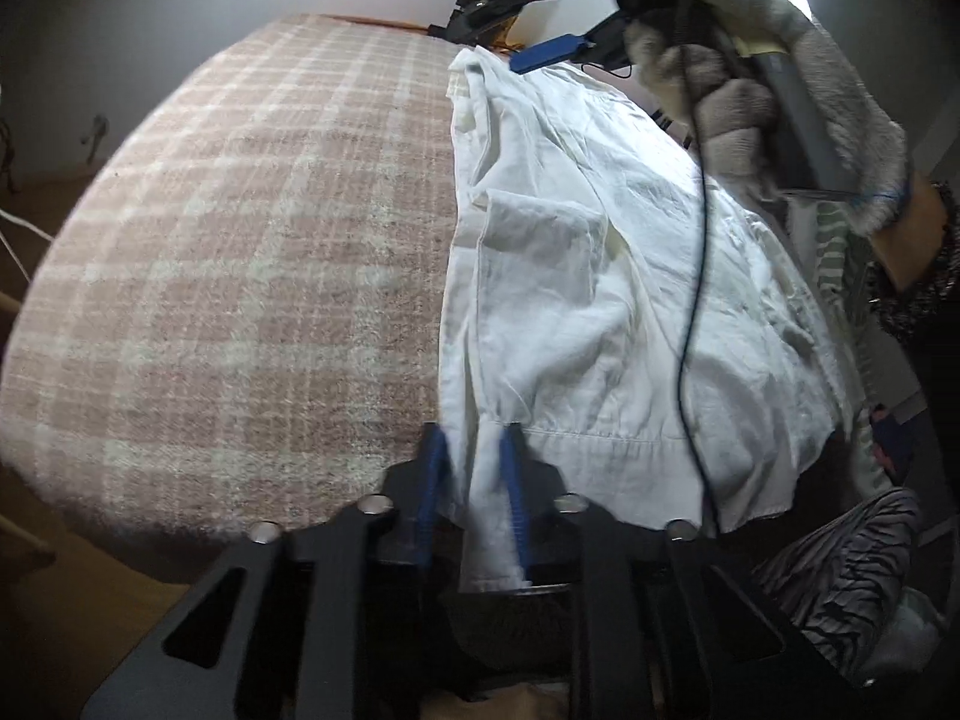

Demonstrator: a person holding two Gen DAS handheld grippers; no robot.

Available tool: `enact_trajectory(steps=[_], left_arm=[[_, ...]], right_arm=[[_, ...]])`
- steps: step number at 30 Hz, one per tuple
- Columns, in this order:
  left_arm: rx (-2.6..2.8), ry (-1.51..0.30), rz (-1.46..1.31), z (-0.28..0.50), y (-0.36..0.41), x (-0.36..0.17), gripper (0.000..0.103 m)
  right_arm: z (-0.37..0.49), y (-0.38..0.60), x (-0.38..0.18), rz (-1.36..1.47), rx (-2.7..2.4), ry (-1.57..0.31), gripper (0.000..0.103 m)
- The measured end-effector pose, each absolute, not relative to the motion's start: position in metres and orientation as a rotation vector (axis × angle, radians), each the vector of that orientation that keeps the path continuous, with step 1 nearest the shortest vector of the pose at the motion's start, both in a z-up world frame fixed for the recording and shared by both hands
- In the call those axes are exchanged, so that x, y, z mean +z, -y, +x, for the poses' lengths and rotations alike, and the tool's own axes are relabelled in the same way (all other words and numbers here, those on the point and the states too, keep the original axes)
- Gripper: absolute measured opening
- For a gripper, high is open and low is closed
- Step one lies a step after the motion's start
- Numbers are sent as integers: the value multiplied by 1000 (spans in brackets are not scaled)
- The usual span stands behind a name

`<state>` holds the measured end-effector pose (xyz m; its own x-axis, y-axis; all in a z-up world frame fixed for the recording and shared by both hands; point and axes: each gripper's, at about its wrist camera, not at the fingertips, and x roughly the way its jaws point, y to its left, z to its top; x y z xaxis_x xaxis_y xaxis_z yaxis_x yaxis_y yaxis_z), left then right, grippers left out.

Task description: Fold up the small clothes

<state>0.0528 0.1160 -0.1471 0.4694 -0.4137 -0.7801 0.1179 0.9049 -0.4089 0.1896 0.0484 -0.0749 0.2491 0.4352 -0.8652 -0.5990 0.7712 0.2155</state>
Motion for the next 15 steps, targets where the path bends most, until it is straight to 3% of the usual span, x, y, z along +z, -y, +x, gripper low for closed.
enact_trajectory(steps=[6, 11, 13, 15], left_arm=[[-384, -1003, -333, 47, -115, -141, 4], [-421, -975, -346, 40, -116, -135, 3], [-434, -966, -340, 39, -113, -132, 3], [-445, -954, -328, 37, -108, -127, 3]], right_arm=[[208, -71, -104, -275, 605, -1144, 57], [220, -75, -115, -323, 572, -1140, 15], [223, -73, -116, -308, 597, -1139, 5], [223, -71, -114, -292, 610, -1128, 2]])
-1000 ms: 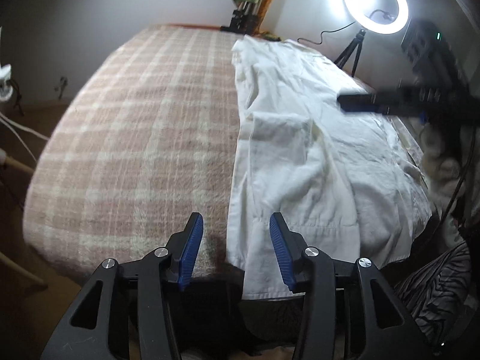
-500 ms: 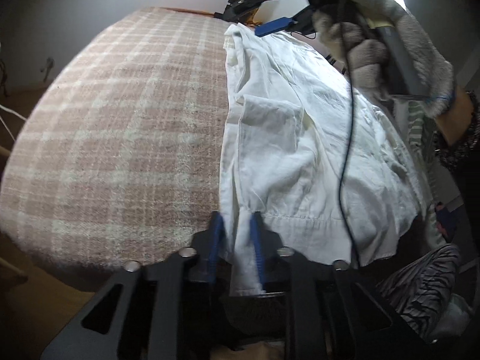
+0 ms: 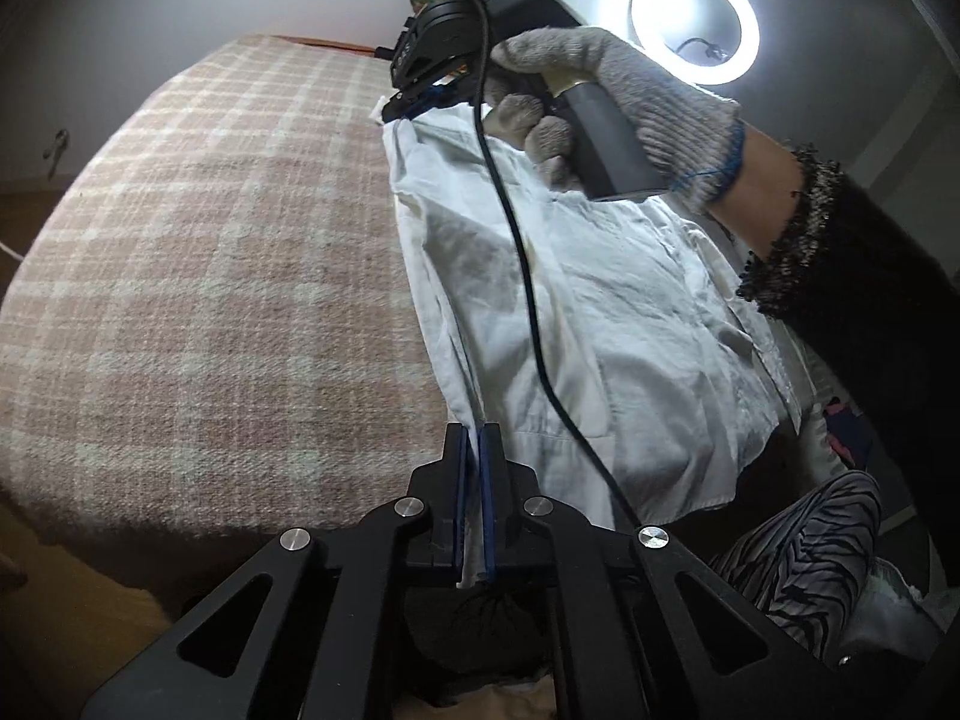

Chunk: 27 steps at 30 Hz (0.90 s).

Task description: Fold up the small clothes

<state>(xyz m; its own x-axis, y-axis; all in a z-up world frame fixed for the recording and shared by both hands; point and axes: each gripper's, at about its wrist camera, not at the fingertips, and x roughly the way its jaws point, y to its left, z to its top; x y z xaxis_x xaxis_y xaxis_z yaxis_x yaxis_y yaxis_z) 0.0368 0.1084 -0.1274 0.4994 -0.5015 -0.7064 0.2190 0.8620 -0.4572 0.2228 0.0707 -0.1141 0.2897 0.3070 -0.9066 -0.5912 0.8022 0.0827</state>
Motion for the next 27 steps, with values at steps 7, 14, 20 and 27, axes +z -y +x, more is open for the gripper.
enact_trajectory(steps=[7, 14, 20, 27], left_arm=[[-493, -909, -249, 33, -84, -108, 3], [-567, -906, -197, 36, -54, -99, 2], [-633, -925, -132, 38, -16, -97, 2], [-690, -967, -76, 40, 15, -102, 2]], right_arm=[[222, -38, -88, -124, 690, -1071, 0], [227, 32, -57, 34, 708, -999, 0], [231, 82, -61, 88, 671, -992, 0], [236, 130, -79, 123, 618, -1007, 0]])
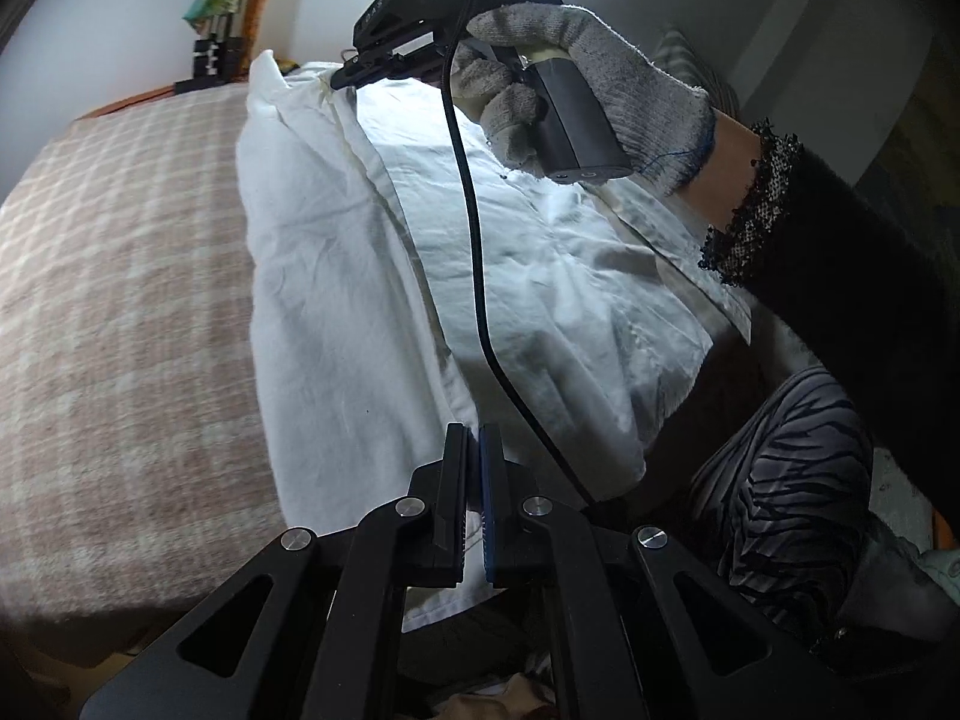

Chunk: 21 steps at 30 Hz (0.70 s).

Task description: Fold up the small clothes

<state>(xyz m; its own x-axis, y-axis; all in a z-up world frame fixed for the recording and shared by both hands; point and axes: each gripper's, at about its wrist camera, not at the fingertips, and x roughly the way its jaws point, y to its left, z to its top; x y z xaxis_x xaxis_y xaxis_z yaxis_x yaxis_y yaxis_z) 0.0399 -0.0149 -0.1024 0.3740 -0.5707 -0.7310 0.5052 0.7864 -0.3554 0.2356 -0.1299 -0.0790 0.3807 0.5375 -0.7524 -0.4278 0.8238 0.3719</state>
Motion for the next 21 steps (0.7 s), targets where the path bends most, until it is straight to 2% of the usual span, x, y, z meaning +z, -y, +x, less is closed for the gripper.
enact_trajectory(steps=[12, 14, 16, 18, 20, 21], left_arm=[[-740, -1037, -30, 42, 46, -119, 2], [-761, -1060, -45, 41, 45, -121, 5], [-801, -1080, -84, 39, 39, -119, 12], [-834, -1068, -127, 32, 28, -111, 12], [-835, -1028, -149, 24, 16, -102, 13], [-826, -1008, -157, 20, 10, -98, 13]], right_arm=[[251, 158, -112, 122, 557, -1047, 0], [251, 159, -115, 116, 553, -1055, 0], [251, 158, -119, 89, 540, -1062, 0], [251, 159, -121, 53, 518, -1064, 4], [252, 165, -120, 38, 486, -1058, 19], [252, 169, -118, 42, 475, -1047, 22]])
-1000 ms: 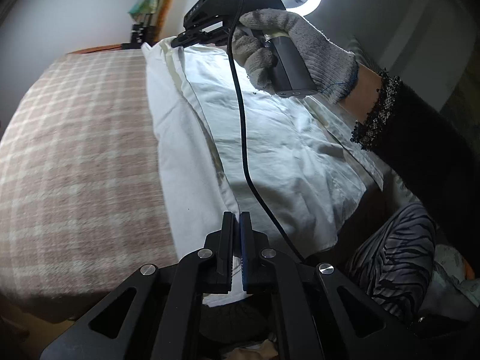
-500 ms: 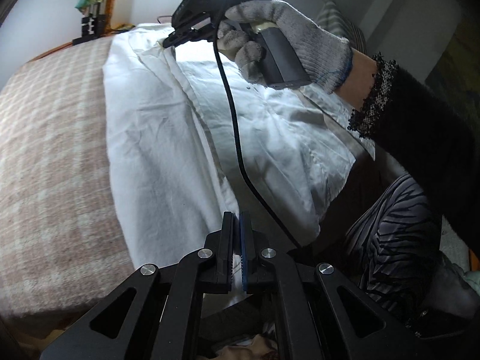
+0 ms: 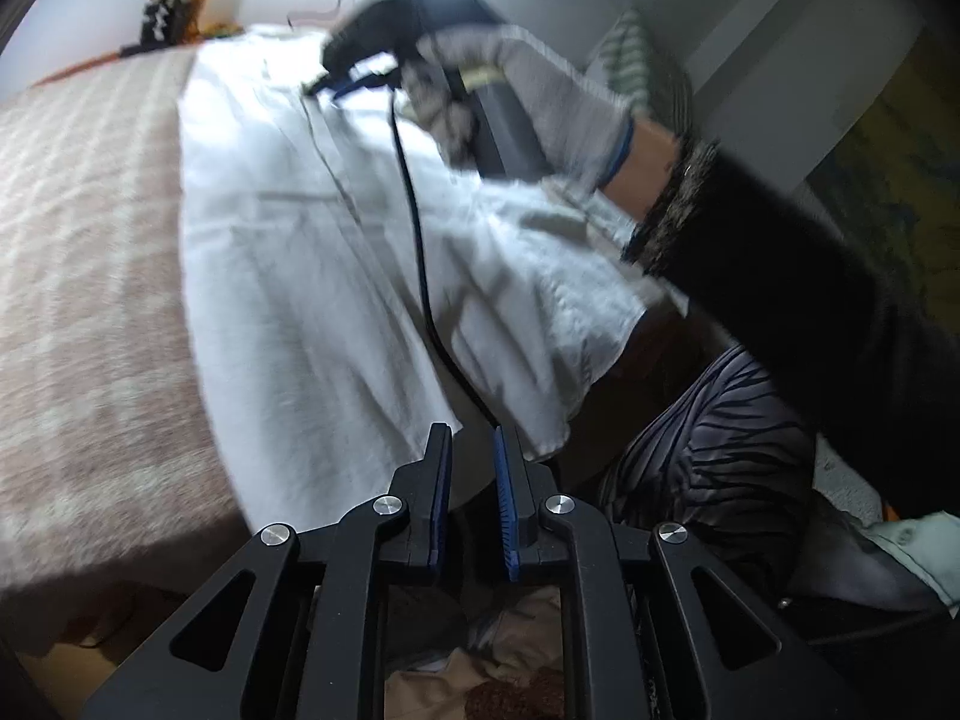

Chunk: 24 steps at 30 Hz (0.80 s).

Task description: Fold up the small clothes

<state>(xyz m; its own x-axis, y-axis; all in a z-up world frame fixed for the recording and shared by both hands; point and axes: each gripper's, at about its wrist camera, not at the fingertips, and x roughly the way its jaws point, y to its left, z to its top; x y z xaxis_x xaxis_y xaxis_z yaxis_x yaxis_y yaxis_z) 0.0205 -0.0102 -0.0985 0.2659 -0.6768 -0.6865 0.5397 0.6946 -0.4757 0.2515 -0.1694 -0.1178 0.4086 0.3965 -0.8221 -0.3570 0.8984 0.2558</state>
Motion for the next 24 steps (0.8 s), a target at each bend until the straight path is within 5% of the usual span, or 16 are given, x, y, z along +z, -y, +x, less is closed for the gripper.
enact_trajectory(steps=[12, 16, 24], left_arm=[[-722, -916, -117, 27, 0, -77, 14], [-724, -901, -91, 34, 16, -69, 39], [-775, -884, -24, 46, 56, -59, 39]], right_arm=[[213, 255, -62, 126, 478, -896, 33], [208, 291, -55, 154, 437, -888, 34], [187, 396, -48, 232, 314, -872, 36]])
